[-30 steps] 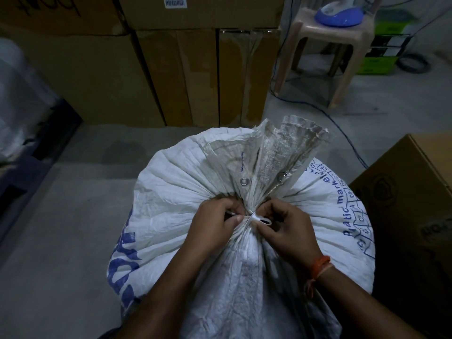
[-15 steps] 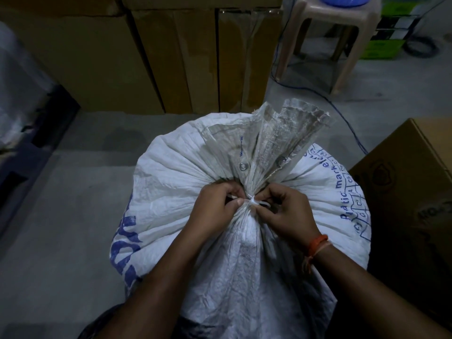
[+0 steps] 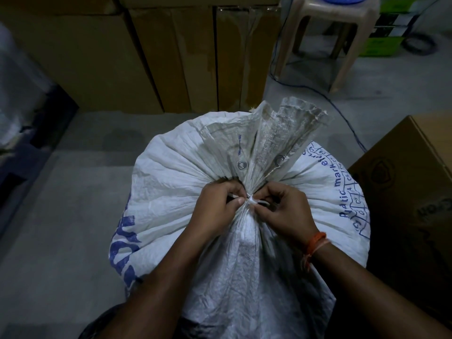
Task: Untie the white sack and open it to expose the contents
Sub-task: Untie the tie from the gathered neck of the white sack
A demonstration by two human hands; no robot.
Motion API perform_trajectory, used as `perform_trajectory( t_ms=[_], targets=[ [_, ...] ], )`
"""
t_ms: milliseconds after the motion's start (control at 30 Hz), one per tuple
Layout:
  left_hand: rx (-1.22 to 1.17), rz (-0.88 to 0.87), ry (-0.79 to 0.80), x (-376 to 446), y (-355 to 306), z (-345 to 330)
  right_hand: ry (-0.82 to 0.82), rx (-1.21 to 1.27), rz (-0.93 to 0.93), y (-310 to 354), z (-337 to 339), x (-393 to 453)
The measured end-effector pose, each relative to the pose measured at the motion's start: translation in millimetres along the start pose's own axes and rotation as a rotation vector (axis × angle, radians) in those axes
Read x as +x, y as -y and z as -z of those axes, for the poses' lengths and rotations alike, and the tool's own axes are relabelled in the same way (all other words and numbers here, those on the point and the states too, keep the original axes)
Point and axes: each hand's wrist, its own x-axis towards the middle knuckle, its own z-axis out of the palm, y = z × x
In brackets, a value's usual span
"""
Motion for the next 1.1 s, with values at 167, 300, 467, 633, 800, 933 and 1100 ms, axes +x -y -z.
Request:
perform_trajectory(
  t_ms=[167, 300, 467, 633, 800, 933, 1100],
  targets=[
    [-0.004, -0.016, -0.007, 0.4, 0.8, -2.2, 0.001, -0.018, 0.012, -0.9, 0.2, 0.2],
    [-0.032, -0.011, -0.007, 0.8, 1.2, -4.9, -0.001, -0.044, 0.03, -0.1, 0.5, 0.5],
    [-0.069, 0.022, -0.008, -0.1, 0.5, -5.6, -0.029, -0.082, 0.058, 0.0, -1.0, -1.4],
    [-0.103, 0.044, -0.035, -0.6, 0.4, -5.0, -0.074, -0.144, 0.119, 5.4, -3.6, -3.9],
    [-0.123, 0.04, -0.025, -0.9, -0.2, -3.2, -0.07, -0.141, 0.096, 2.5, -3.6, -1.5],
    [-0.135, 0.034, -0.011, -1.0, -0.3, -1.3, -0.061, -0.12, 0.078, 1.0, -3.8, -0.3],
    [-0.164, 0.039, -0.01, -2.1, -1.2, 0.3, -0.053, -0.104, 0.073, -0.3, -3.7, -1.0]
  ],
)
